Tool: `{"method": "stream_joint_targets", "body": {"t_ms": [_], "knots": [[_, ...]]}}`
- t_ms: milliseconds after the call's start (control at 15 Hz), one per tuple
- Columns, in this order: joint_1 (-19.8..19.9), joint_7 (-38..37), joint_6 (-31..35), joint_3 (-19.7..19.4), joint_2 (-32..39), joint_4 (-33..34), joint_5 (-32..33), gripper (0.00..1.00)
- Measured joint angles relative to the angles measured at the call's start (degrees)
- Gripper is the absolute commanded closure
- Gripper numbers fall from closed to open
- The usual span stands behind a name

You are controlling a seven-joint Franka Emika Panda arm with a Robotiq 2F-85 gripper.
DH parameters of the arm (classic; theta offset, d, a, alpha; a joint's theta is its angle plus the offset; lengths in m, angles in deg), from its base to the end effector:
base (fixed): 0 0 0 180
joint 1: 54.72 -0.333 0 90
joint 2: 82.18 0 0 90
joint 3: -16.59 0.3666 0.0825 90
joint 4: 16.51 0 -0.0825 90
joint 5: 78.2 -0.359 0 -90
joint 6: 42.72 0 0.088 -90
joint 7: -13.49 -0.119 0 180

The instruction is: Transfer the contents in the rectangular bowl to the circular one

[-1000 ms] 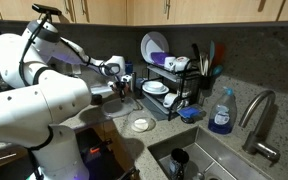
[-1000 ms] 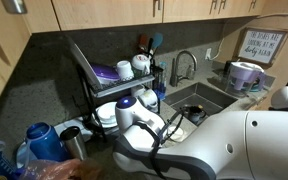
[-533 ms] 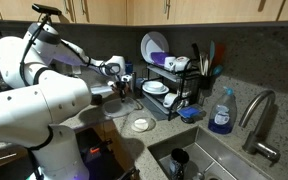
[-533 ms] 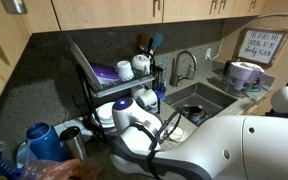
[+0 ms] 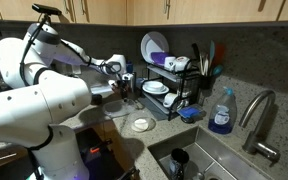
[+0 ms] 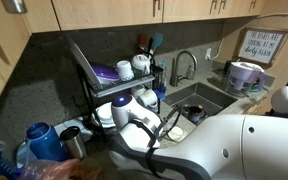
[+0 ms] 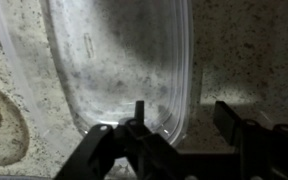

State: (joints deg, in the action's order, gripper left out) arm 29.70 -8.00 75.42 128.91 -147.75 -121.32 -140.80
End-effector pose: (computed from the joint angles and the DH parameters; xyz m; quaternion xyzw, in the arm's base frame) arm 0.4691 0.4251 0.2085 0.9863 -0.1547 0.0279 0.0508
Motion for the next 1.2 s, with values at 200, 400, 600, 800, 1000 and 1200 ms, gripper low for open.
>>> {"method": "stream_joint_targets", "body": {"t_ms": [200, 400, 600, 800, 1000, 1200], "knots": [[-0.32, 0.01, -0.02, -1.39, 0.01, -0.01, 0.0, 0.0], [-1.23, 0.73, -0.02, -3.32, 0.22, -0.45, -0.26, 0.0], [-3.57, 3.15, 0.02, -6.01, 0.97, -2.8, -1.39, 0.0], [-7.56, 6.12, 0.1, -9.76, 2.36, -7.48, -2.78, 0.0], [-12.36, 8.76, 0.25, -13.86, 4.25, -12.95, -3.17, 0.0], [-17.32, 10.37, 0.45, -17.91, 6.08, -18.43, -3.18, 0.0]]}}
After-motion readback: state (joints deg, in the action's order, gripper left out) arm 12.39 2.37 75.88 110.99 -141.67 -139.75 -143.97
